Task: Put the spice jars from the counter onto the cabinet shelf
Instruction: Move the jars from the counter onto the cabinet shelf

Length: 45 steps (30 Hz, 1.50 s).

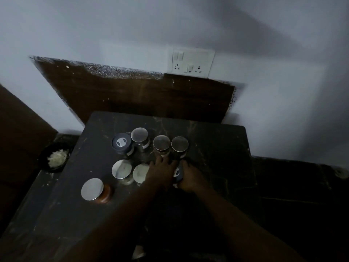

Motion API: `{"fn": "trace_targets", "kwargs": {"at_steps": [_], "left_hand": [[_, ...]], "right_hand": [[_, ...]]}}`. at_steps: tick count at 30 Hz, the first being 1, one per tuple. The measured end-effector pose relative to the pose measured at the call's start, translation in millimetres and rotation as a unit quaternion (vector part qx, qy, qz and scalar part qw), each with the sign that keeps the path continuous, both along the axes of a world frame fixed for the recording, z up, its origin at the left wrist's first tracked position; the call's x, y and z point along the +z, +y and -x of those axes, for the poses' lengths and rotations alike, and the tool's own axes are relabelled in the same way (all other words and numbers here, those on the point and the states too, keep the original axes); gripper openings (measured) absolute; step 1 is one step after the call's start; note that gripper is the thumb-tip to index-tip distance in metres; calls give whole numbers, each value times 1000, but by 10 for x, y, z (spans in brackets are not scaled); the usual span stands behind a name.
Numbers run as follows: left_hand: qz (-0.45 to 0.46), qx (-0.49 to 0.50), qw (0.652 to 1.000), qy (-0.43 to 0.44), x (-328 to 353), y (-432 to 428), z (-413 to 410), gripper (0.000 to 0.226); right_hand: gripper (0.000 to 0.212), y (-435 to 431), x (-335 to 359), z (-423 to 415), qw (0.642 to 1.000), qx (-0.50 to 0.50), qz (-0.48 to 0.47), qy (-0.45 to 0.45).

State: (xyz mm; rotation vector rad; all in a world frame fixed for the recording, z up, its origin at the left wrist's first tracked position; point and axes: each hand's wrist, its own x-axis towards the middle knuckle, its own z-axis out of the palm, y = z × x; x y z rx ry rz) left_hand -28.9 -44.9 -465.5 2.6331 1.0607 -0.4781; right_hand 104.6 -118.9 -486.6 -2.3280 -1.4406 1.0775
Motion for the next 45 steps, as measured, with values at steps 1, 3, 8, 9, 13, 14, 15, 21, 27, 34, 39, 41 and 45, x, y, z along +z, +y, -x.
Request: {"fn": "trace_targets", "kwargs": {"at_steps": [1,3,8,9,13,14,15,21,27,34,39,41,45], "left_hand": [[-14,-15,1000,10,-35,-38,-14,80],[-51,-28,998,10,-111,-76,-43,74],[-60,-46,995,-72,-115,12,-56,84],[-50,-38,992,-108,-44,32,-63,89],[50,4,952,-303,573,199,-334,86],[66,4,932,-356,803,244,-470,85],[70,0,911,-407,1058,284,-632,85],[-8,-88,761,-643,2860,360,-1747,80],[-22,-131,673,-728,4268,304,-2461,76],[-37,-132,643,-754,4990,382,-2986,72],[-66,-110,658,-742,5201,555,-3303,73],[-82,-84,677,-727,5247,631,-3413,77],[-116,-27,722,-682,5206,769,-3579,85]], "right_hand": [[87,-16,-57,52,1000,-9,-9,5],[82,-44,-149,102,999,-22,-36,0],[73,-140,-112,11,996,-47,-74,6],[72,-167,-39,-50,994,-58,-87,17],[78,-280,515,-500,977,-111,-175,44],[78,-288,717,-625,970,-121,-206,41],[78,-290,955,-748,958,-133,-251,34],[82,-214,2791,-1455,805,-170,-568,16],[77,-154,4150,-2098,709,-193,-676,-60],[78,-99,4934,-2601,680,-175,-703,-112],[81,87,5153,-2916,692,-173,-690,-125],[80,199,5177,-3050,696,-180,-680,-140],[79,398,5126,-3214,721,-193,-641,-180]]}}
